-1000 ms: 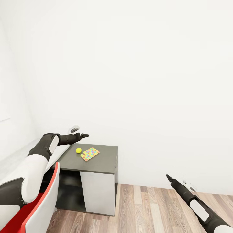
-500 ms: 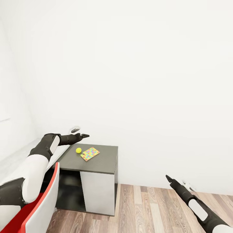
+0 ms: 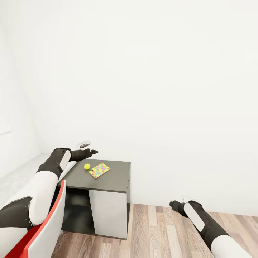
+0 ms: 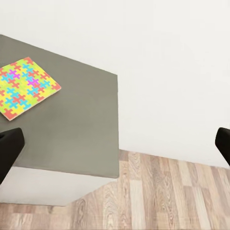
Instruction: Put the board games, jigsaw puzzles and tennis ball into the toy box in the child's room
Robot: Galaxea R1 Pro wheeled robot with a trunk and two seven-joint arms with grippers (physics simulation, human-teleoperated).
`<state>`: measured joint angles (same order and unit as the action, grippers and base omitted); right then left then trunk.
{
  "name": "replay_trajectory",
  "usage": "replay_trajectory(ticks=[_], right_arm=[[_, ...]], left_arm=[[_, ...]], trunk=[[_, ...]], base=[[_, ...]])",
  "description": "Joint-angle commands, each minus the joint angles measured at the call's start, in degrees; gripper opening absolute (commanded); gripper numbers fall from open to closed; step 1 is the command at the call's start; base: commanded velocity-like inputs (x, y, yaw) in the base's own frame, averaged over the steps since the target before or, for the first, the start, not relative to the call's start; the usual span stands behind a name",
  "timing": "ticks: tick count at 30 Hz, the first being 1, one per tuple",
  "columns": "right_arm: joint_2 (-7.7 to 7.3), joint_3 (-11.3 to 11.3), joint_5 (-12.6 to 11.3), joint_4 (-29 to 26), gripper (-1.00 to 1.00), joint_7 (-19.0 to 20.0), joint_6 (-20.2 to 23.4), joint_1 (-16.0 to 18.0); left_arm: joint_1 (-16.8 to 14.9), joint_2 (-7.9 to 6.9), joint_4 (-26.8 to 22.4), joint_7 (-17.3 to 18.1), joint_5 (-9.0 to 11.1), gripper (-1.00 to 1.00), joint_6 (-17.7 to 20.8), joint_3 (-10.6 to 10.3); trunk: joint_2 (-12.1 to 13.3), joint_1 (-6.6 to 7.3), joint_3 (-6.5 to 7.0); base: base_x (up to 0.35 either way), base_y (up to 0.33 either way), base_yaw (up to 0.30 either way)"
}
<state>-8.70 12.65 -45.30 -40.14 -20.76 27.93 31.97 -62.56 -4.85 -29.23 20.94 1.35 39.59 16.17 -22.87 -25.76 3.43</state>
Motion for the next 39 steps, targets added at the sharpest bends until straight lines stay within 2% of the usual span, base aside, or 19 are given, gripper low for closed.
replay_trajectory(ticks=[1,2,4,5,7,13,15,20,22,32,39], right_arm=[[0.49,0.4,-0.4,-0.4,1.0,-2.6,1.7,0.2],[1.48,0.4,-0.2,-0.9,1.0,-6.3,4.5,0.7],[2.36,0.4,-0.1,-1.2,1.0,-9.3,6.7,1.0],[3.16,0.4,-0.1,-1.3,1.0,-11.9,8.2,1.3],[4.47,0.5,0.1,-1.6,1.0,-14.5,9.6,1.5],[8.5,0.6,0.5,-2.1,1.0,-17.8,11.8,1.7],[9.77,0.6,1.1,-3.5,1.0,-20.4,13.5,1.7],[10.47,0.6,1.5,-5.6,1.0,-25.0,15.4,1.7],[10.14,0.4,1.2,-6.0,1.0,-25.7,16.0,1.7],[10.38,0.0,0.8,-6.0,1.0,-25.3,19.3,1.7],[10.48,0.3,0.9,-6.0,1.0,-25.3,19.7,1.7]], left_arm=[[0.0,0.06,0.0,0.0,0.1,1.0,0.4,0.3],[0.0,0.09,0.0,-0.3,0.1,1.0,0.4,0.3],[0.0,0.12,0.0,-0.4,0.1,1.0,0.3,0.3],[0.0,0.15,0.0,-0.5,0.1,1.0,0.3,0.3],[0.0,0.17,0.0,-0.6,0.1,1.0,0.3,0.3],[0.0,0.11,0.0,-0.6,0.0,1.0,0.5,0.3],[0.0,0.11,0.0,-0.6,0.0,1.0,0.6,0.3],[0.0,0.1,0.0,-0.4,0.0,1.0,0.9,0.3],[0.0,0.1,0.0,-0.4,0.0,1.0,1.0,0.3],[0.0,-0.06,-0.1,-0.1,0.1,1.0,1.1,0.1],[0.0,-0.34,-0.3,0.1,0.1,1.0,1.0,0.0]], trunk=[[0.0,-0.02,-0.03],[0.0,-0.02,-0.03],[0.0,-0.02,-0.03],[0.0,-0.02,-0.03],[0.0,-0.02,-0.03],[0.0,-0.02,-0.03],[0.0,-0.02,-0.03],[0.0,-0.02,-0.07],[0.0,-0.02,-0.12],[0.0,-0.02,-0.88],[0.0,-0.02,-1.53]], base=[[0.0,0.0,0.0],[0.0,0.0,0.0],[0.0,0.0,0.0],[0.0,0.0,0.0],[0.0,0.0,0.0],[0.0,0.0,0.0],[0.0,0.0,-0.013],[0.0,0.0,-0.046],[0.0,0.0,-0.029],[0.0,0.0,-0.007],[0.0,0.0,0.0]])
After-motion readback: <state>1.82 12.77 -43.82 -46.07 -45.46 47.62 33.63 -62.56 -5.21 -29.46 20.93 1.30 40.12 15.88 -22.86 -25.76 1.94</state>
